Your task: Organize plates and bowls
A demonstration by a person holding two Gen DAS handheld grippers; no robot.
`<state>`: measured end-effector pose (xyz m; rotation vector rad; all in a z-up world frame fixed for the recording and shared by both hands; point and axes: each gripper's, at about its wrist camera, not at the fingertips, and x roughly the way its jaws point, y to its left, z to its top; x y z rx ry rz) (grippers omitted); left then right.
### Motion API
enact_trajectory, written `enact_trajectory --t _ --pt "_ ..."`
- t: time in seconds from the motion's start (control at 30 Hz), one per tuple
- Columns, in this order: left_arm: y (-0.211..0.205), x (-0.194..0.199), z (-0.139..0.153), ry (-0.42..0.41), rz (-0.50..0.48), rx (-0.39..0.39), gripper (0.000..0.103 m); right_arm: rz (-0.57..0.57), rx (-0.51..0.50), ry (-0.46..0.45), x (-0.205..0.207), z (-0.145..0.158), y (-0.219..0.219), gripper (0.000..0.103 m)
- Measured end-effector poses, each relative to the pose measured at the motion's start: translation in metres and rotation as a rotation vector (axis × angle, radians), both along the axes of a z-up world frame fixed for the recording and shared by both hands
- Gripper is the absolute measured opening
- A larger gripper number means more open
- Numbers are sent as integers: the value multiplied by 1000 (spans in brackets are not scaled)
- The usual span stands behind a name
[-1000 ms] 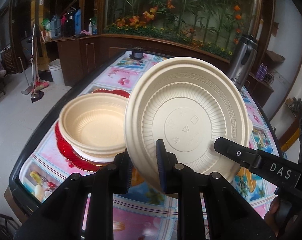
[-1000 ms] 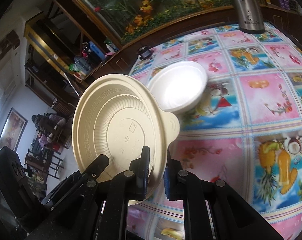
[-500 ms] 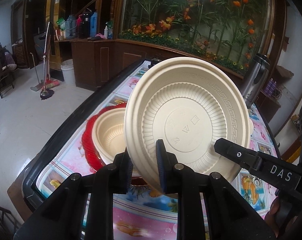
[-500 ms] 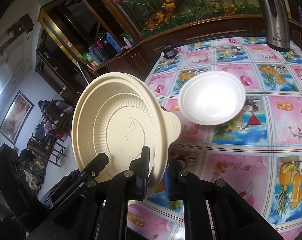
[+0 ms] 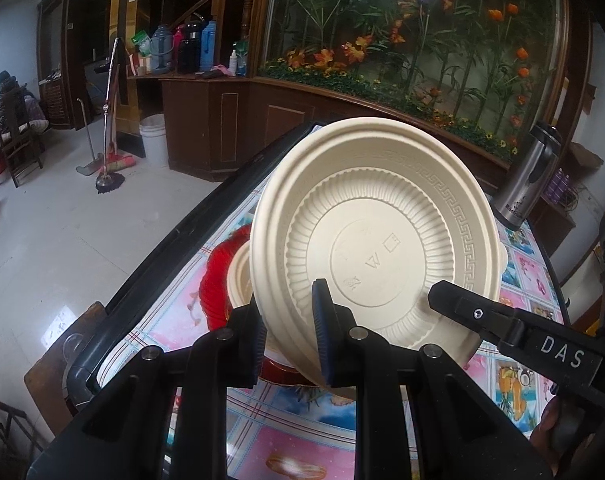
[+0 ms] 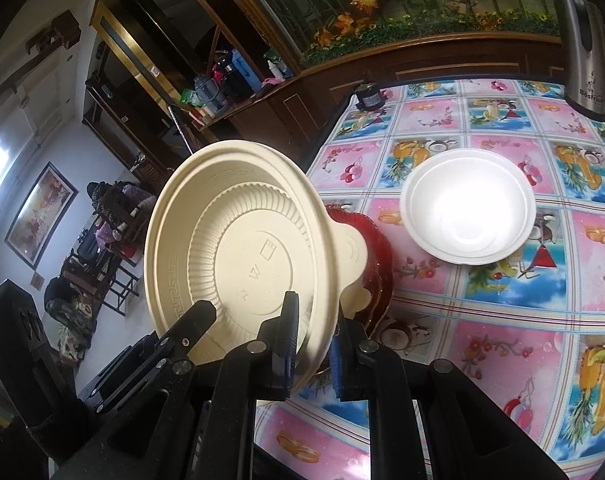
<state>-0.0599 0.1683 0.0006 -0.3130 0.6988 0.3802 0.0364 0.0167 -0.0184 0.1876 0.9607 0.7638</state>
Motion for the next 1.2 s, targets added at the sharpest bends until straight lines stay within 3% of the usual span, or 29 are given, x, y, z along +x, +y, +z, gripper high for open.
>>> enact_trajectory --t 1.2 --pt "20 28 -26 121 33 8 19 8 -62 96 28 -38 38 14"
